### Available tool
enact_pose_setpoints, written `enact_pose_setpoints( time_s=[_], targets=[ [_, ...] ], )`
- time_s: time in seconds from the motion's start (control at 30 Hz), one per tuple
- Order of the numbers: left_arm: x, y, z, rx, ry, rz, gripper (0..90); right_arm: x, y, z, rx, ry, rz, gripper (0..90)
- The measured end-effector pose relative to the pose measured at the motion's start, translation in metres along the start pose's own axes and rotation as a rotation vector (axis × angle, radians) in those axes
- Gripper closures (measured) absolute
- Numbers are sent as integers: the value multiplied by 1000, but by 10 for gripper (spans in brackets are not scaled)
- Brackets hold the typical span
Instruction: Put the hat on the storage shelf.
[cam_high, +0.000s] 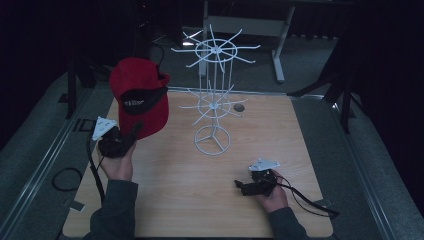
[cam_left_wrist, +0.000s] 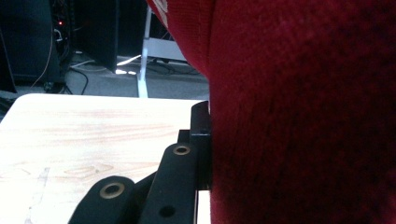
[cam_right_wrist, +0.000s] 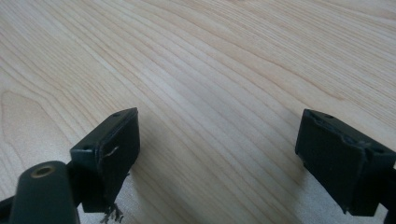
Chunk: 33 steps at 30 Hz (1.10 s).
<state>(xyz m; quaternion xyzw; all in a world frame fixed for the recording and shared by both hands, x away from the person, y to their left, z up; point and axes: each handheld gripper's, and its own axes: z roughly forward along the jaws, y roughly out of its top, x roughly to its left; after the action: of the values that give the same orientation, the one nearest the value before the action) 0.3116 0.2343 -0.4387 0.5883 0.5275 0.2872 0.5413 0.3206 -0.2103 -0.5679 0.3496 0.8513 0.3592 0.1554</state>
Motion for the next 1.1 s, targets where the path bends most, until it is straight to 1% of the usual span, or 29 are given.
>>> enact_pose_setpoints(
  time_s=[0.1,0.37,0.63,1.1],
  targets=[
    [0,5,1,-7,2,16,835,0,0,0,0,0,0,136],
    [-1,12,1,-24,1,24,835,0,0,0,1,0,-2,136],
    [-1,17,0,-50,-4,7,835,0,0,0,3,0,-1,136],
    [-4,29,-2,-70,-8,24,835,0,0,0,4,0,1,136]
  ],
)
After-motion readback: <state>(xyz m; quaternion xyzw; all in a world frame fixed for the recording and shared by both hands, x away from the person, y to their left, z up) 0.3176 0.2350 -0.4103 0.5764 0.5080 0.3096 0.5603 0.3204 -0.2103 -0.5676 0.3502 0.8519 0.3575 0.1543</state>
